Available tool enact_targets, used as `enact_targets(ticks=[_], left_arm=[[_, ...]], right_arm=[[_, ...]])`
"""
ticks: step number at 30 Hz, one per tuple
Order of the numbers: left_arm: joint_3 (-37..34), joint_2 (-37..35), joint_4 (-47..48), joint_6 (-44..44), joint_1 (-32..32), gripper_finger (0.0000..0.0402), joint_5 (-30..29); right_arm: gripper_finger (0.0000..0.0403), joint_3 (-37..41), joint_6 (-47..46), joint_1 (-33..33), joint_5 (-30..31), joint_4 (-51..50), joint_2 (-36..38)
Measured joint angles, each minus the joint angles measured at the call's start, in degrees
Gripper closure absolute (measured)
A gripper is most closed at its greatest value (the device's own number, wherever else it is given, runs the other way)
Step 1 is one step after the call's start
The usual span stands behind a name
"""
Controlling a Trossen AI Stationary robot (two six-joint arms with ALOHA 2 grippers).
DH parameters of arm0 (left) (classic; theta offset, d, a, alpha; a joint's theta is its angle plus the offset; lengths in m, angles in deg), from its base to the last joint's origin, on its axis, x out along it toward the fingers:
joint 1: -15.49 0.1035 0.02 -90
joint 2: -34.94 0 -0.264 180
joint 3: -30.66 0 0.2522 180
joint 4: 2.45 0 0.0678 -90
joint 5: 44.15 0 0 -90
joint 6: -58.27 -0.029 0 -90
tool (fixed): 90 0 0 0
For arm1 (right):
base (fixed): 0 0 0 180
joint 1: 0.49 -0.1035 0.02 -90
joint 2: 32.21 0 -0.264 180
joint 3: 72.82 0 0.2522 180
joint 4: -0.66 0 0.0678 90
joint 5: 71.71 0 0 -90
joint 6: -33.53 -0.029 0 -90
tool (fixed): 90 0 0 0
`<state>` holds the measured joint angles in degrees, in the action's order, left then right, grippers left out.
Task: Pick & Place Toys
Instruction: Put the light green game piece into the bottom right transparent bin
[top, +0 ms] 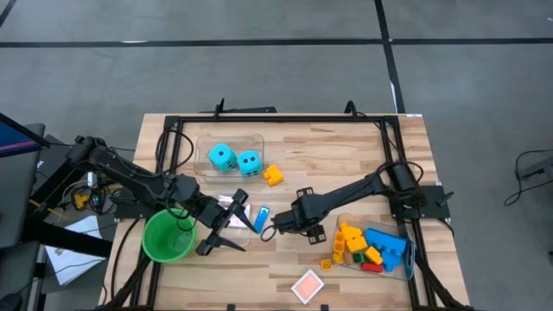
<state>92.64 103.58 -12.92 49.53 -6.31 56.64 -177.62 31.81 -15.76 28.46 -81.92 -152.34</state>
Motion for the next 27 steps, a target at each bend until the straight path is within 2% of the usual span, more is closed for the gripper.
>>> enact_targets(ticks=[3, 17, 22, 27], left_arm=[[0.0, 0.0, -0.2, 0.0, 0.0, 0.0170, 0.0], [0.0, 0.0, 0.0, 0.0, 0.0, 0.0170, 0.0], [0.0, 0.0, 0.0, 0.0, 0.0, 0.0170, 0.0], [0.0, 0.0, 0.0, 0.0, 0.0, 0.0170, 0.0]], right_arm=[[0.0085, -0.1, 0.0, -0.1, 0.1, -3.3, -1.5], [0.0093, 0.0, 0.3, 1.7, 0.7, -3.8, -5.8], [0.0137, 0.0, 0.3, 1.6, 0.5, -2.9, -5.8], [0.0223, 0.0, 0.2, 0.8, 0.4, -1.7, -5.8]])
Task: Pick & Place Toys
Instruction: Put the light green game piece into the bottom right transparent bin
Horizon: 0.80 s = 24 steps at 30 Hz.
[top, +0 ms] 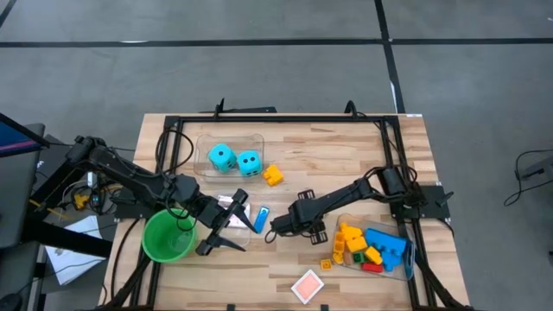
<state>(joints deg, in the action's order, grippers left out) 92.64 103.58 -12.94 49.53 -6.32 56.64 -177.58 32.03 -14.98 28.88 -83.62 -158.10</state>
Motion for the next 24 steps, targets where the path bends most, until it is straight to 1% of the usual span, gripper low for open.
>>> enact_targets(ticks=[2, 3, 6, 10, 13, 15, 18, 24], left_arm=[[0.0, 0.0, 0.0, 0.0, 0.0, 0.0170, 0.0], [0.0, 0.0, 0.0, 0.0, 0.0, 0.0170, 0.0], [0.0, 0.0, 0.0, 0.0, 0.0, 0.0170, 0.0], [0.0, 0.0, 0.0, 0.0, 0.0, 0.0170, 0.0], [0.0, 0.0, 0.0, 0.0, 0.0, 0.0170, 0.0], [0.0, 0.0, 0.0, 0.0, 0.0, 0.0170, 0.0], [0.0, 0.0, 0.1, 0.0, 0.0, 0.0170, 0.0], [0.0, 0.0, 0.2, 0.0, 0.0, 0.0170, 0.0]], right_arm=[[0.0265, 0.0, 0.0, -0.4, 0.2, 0.5, 0.1], [0.0277, 0.0, 0.0, -0.6, 0.2, 1.0, 0.1], [0.0274, -0.1, 0.0, -1.4, 0.6, 1.9, 0.2], [0.0274, 0.0, -1.6, -3.0, 3.3, 4.2, 1.2], [0.0274, 0.1, -4.5, -4.6, 4.8, 4.5, 4.2], [0.0274, 0.0, -7.9, -6.0, 6.8, 5.0, 7.1], [0.0274, 0.1, -15.1, -9.2, 11.2, 4.6, 11.5], [0.0274, 0.0, -29.2, -18.5, 21.5, 2.8, 20.5]])
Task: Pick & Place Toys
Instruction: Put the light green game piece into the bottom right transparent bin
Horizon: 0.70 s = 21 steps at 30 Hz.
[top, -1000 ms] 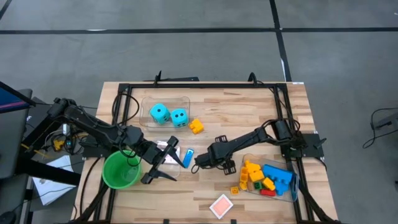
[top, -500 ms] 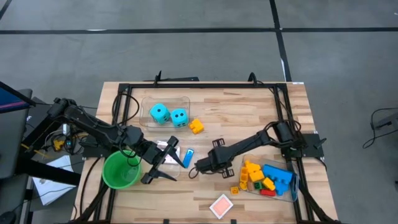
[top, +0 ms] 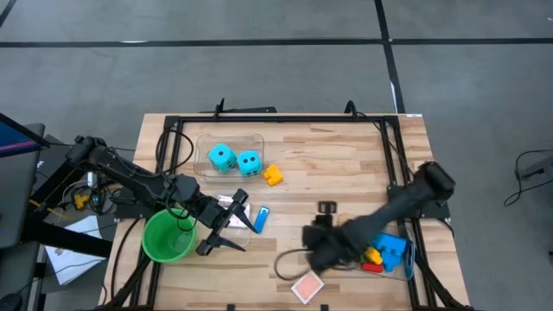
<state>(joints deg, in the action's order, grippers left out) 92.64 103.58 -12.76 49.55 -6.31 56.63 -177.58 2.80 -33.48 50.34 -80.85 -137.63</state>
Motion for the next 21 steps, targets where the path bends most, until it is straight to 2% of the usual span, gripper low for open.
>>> enact_targets(ticks=[5, 11, 21], left_arm=[[0.0, 0.0, -0.1, 0.0, 0.0, 0.0170, 0.0], [0.0, 0.0, -0.3, 0.0, 0.0, 0.0170, 0.0], [0.0, 0.0, -0.3, 0.0, 0.0, 0.0170, 0.0]], right_arm=[[0.0274, 0.0, -16.3, -7.1, 5.4, -7.6, 4.5], [0.0274, 0.6, -37.9, -13.2, 6.0, -22.3, 4.8], [0.0274, 8.6, -52.0, -15.3, 3.0, -16.5, 4.1]])
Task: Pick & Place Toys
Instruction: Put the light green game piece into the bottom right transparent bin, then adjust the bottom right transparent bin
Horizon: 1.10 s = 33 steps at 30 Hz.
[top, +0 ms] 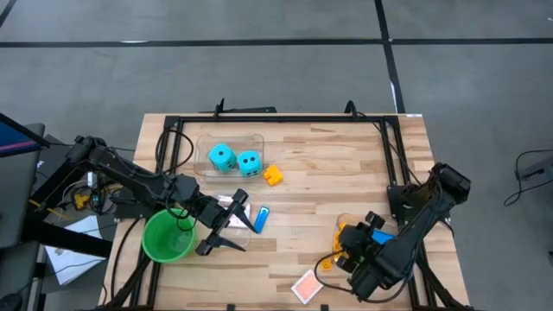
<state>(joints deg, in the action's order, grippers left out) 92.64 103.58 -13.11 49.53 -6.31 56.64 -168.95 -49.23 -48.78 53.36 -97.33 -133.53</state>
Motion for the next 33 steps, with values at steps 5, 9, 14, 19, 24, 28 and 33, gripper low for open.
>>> enact_targets(ticks=[5, 9, 14, 19, 24, 28, 33], left_arm=[[0.0, 0.0, 0.0, 0.0, 0.0, 0.0170, 0.0], [0.0, 0.0, 0.0, 0.0, 0.0, 0.0170, 0.0], [0.0, 0.0, 0.0, 0.0, 0.0, 0.0170, 0.0], [0.0, 0.0, 0.0, 0.0, 0.0, 0.0170, 0.0], [0.0, 0.0, 0.0, 0.0, 0.0, 0.0170, 0.0], [0.0, 0.0, 0.0, 0.0, 0.0, 0.0170, 0.0], [0.0, 0.0, 0.0, 0.0, 0.0, 0.0170, 0.0]], right_arm=[[0.0272, 2.1, -6.1, 0.4, -0.5, -0.2, 0.0], [0.0175, 2.1, -9.2, 0.5, -0.8, -1.9, 0.1], [0.0053, 2.1, -10.4, 0.4, -1.0, -2.5, 0.1], [0.0020, 2.2, -14.1, 1.4, 1.6, -6.1, 0.1], [0.0072, 3.3, -9.8, 5.7, 3.6, -5.7, 0.5], [0.0163, 4.5, -4.9, 9.2, 3.4, -5.3, 0.4], [0.0325, 5.3, 0.7, 12.3, 2.4, -5.1, 0.5]])
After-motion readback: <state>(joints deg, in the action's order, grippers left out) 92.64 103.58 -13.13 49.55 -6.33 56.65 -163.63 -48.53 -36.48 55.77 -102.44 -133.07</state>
